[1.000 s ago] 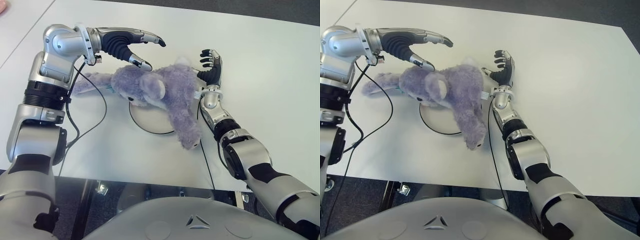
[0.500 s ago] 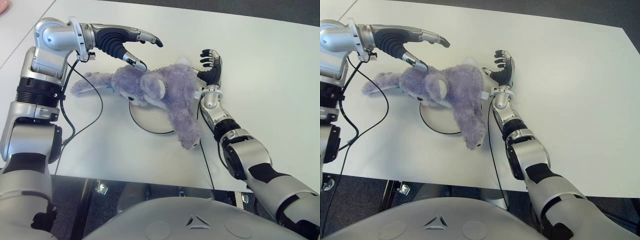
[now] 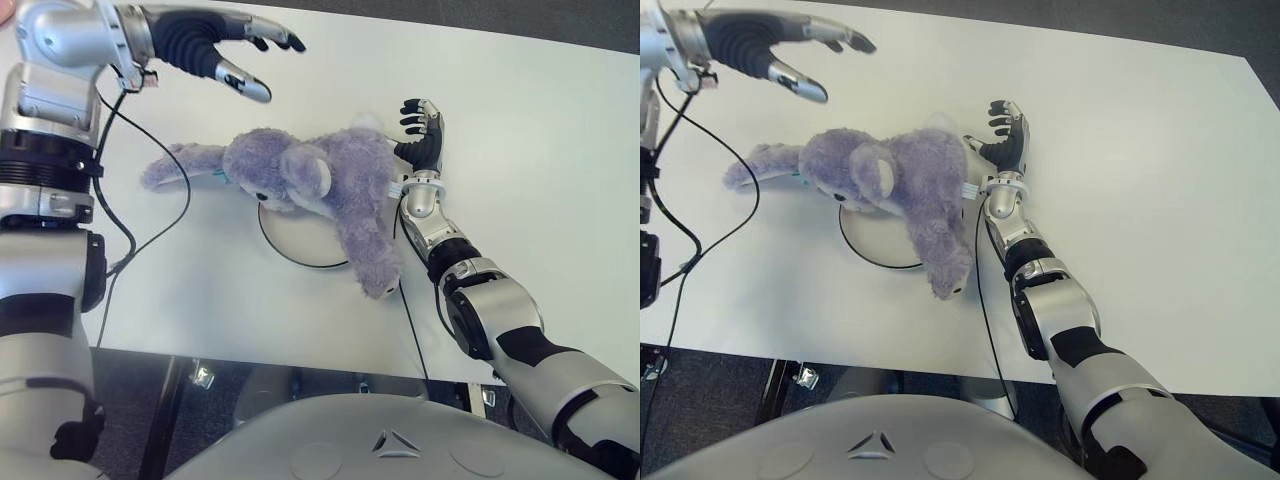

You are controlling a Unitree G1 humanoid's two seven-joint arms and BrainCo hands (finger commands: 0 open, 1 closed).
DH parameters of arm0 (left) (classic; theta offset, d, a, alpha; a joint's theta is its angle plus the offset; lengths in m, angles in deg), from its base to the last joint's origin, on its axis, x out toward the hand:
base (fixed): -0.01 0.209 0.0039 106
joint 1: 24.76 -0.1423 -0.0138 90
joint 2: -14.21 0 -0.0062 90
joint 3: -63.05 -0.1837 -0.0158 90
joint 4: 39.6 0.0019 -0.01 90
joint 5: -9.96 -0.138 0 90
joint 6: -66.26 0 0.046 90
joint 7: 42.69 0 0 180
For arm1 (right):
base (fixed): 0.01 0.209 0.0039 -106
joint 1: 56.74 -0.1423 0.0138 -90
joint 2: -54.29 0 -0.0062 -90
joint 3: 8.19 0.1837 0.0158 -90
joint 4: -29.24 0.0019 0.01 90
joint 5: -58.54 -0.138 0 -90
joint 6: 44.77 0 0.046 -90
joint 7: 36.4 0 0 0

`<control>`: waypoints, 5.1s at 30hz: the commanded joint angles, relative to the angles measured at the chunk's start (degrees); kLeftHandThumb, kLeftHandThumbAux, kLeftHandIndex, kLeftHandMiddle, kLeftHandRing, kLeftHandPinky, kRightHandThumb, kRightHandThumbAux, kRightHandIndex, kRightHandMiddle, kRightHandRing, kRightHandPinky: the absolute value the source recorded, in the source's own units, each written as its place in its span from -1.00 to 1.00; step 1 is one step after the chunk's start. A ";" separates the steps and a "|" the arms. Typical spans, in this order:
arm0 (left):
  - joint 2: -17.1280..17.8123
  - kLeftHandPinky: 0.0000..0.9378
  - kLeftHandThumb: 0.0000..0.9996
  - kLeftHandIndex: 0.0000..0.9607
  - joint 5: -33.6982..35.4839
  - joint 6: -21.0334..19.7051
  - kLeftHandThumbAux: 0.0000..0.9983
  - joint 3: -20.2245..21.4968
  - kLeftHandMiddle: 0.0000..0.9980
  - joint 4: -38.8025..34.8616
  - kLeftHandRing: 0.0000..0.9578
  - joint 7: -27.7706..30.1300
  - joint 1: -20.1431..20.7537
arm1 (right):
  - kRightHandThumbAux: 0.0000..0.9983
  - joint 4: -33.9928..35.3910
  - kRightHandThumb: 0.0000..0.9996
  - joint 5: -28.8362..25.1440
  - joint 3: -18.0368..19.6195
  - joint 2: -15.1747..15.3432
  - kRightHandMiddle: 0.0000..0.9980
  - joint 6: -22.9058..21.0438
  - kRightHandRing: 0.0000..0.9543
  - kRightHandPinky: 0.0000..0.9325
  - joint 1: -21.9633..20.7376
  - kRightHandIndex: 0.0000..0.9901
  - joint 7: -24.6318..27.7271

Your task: Put the doll into the plate.

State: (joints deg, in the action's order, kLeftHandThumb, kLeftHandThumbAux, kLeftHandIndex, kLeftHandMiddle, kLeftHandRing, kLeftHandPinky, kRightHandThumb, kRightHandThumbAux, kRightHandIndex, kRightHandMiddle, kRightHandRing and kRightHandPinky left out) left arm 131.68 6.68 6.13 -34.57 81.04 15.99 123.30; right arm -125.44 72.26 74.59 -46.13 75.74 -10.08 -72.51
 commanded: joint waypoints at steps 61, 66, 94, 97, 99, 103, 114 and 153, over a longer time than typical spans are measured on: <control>-21.51 -1.00 -1.00 -1.00 7.73 -0.16 -0.15 17.75 -1.00 43.53 -1.00 -44.32 -12.08 | 0.97 -11.08 -1.00 -1.12 3.23 -3.30 -0.27 -0.50 -0.21 -0.21 22.98 -0.43 4.80; -22.92 -1.00 -1.00 -1.00 7.64 -0.44 -0.16 18.65 -1.00 44.28 -1.00 -46.33 -13.22 | 0.98 -11.03 -1.00 -0.79 3.30 -3.24 -0.26 -0.25 -0.20 -0.20 23.04 -0.43 4.66; -26.65 -1.00 -1.00 -1.00 8.23 -4.55 -0.24 22.97 -1.00 45.43 -1.00 -47.73 -15.54 | 1.00 -10.80 -1.00 -0.79 4.51 -3.12 -0.27 0.61 -0.19 -0.17 23.19 -0.42 5.45; -27.14 -1.00 -1.00 -1.00 8.23 -4.28 -0.23 23.04 -1.00 45.44 -1.00 -47.97 -16.16 | 1.00 -10.81 -1.00 -0.90 4.64 -3.13 -0.27 0.53 -0.19 -0.17 23.23 -0.42 5.51; -27.32 -1.00 -1.00 -1.00 8.21 -4.32 -0.23 23.08 -1.00 45.45 -1.00 -48.12 -16.38 | 1.00 -10.82 -1.00 -0.90 4.68 -3.10 -0.27 0.49 -0.19 -0.17 23.29 -0.42 5.48; -27.62 -1.00 -1.00 -1.00 8.03 -4.37 -0.22 23.14 -1.00 45.48 -1.00 -48.36 -16.77 | 1.00 -10.81 -1.00 -0.68 4.64 -3.09 -0.27 0.59 -0.19 -0.16 23.37 -0.42 5.35; -31.25 -1.00 -1.00 -1.00 6.90 1.08 -0.20 22.61 -1.00 44.61 -1.00 -48.45 -21.00 | 0.98 -10.82 -1.00 -0.73 5.02 -3.19 -0.27 0.45 -0.20 -0.18 23.47 -0.42 5.36; -38.50 -1.00 -1.00 -1.00 5.29 -1.35 -0.10 20.97 -0.99 46.08 -1.00 -52.93 -30.43 | 1.00 -10.41 -0.85 0.09 4.52 -3.79 -0.27 0.55 -0.21 -0.21 23.77 -0.43 4.44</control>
State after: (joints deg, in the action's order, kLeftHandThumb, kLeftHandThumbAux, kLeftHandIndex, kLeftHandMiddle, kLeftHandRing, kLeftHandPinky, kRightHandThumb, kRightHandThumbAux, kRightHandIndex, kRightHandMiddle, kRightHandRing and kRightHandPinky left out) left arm 99.20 13.36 13.94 -12.28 120.20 -33.99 104.60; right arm -125.55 71.76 80.17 -43.52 75.79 -7.01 -68.32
